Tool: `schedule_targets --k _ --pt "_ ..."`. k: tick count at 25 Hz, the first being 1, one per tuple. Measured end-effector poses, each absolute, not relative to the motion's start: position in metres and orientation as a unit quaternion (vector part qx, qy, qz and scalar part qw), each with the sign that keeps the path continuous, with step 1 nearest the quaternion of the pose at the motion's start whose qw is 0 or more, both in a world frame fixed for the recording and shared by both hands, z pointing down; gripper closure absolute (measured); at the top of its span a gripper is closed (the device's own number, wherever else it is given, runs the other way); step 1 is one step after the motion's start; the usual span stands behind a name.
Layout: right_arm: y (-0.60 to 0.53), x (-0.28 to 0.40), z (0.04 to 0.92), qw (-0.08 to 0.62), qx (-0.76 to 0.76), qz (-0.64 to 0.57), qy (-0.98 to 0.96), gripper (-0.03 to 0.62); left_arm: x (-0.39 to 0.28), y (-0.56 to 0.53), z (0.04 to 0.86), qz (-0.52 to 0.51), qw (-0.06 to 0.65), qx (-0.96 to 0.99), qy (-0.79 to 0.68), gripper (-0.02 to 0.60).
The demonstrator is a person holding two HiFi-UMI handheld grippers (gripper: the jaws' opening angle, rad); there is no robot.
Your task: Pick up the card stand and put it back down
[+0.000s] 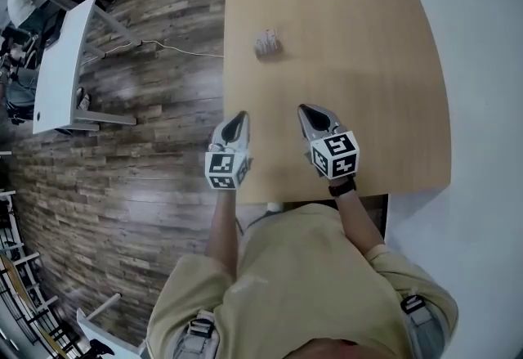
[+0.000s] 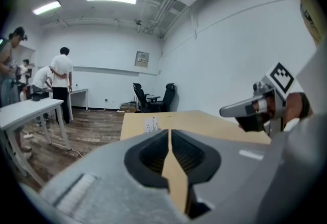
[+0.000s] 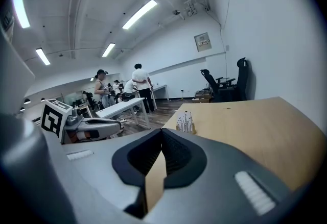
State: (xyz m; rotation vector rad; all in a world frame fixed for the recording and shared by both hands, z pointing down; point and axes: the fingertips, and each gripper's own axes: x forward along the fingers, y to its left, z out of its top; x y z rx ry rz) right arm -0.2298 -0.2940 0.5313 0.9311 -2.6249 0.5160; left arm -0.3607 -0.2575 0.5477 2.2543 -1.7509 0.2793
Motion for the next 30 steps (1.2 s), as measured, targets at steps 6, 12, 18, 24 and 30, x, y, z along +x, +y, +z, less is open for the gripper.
schedule_targets --k 6,12,18,24,30 --pt "-0.358 -0.216 0.569 0.172 0.335 0.203 -0.904 0.591 -0.372 -0.319 0.597 0.146 0.162 0.79 -0.573 0.482" --pt "-0.415 -0.206 0.622 0.185 0.339 0.248 -0.889 0.591 -0.391 -0.408 0.626 0.154 0.181 0.794 -0.56 0.398" --pt "-0.458 -0.205 0.668 0.2 0.341 0.275 -0.876 0.591 -0.398 -0.478 0.668 0.161 0.179 0.815 -0.527 0.317" --pt "-0.49 -0.215 0.699 0.193 0.339 0.307 -0.868 0.591 -0.401 -0.539 0.699 0.157 0.162 0.836 -0.5 0.26" --pt "-0.499 -0.221 0.726 0.188 0.341 0.33 -0.86 0.591 -0.381 -0.569 0.724 0.164 0.142 0.873 -0.436 0.252"
